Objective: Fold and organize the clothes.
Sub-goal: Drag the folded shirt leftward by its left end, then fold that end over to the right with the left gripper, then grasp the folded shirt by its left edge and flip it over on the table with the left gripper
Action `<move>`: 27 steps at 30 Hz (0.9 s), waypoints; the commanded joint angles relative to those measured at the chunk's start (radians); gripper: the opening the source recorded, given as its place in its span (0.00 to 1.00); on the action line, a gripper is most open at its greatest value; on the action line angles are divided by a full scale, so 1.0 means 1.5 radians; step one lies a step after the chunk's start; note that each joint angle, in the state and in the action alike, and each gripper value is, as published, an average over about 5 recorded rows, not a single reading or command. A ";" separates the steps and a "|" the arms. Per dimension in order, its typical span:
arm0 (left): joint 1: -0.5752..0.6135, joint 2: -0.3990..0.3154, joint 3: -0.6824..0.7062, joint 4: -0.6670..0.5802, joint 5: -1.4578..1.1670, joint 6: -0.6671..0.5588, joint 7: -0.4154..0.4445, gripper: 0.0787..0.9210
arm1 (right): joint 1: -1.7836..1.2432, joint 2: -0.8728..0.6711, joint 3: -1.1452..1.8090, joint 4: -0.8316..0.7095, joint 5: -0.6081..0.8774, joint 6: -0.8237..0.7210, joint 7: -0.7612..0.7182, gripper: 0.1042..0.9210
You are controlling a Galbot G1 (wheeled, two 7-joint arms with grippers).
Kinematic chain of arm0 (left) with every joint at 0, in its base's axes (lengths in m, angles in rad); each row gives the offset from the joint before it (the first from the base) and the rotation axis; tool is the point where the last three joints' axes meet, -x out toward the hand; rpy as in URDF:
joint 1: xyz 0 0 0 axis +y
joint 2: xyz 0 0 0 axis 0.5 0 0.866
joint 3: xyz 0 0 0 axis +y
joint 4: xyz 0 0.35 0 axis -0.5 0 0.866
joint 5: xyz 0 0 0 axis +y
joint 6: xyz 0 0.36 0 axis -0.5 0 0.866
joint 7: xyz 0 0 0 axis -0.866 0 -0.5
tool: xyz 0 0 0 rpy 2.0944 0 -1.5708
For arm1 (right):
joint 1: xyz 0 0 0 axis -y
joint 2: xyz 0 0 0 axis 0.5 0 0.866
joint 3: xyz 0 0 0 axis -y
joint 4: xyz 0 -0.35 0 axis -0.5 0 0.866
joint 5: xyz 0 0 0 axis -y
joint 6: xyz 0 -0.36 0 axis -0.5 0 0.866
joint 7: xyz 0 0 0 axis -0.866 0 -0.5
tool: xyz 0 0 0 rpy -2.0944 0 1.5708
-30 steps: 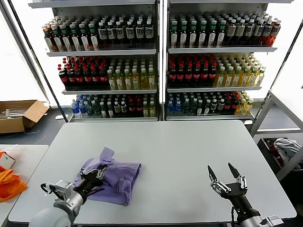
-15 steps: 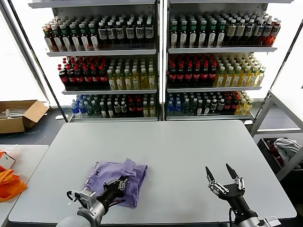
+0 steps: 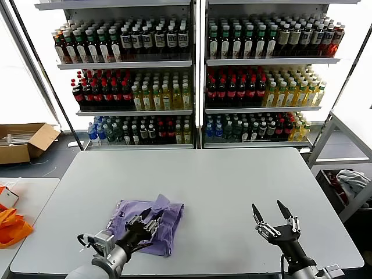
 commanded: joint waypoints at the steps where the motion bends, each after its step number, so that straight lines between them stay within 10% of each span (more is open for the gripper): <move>1: 0.026 0.079 -0.157 -0.062 -0.081 -0.001 -0.012 0.48 | 0.003 0.002 -0.004 0.000 0.000 0.000 0.000 0.88; 12: 0.019 0.118 -0.210 0.161 -0.120 -0.017 -0.012 0.84 | 0.001 0.001 -0.008 0.000 -0.002 0.001 0.001 0.88; 27: -0.002 0.082 -0.128 0.184 -0.154 0.001 -0.012 0.88 | -0.008 -0.002 0.016 0.003 0.004 0.001 0.004 0.88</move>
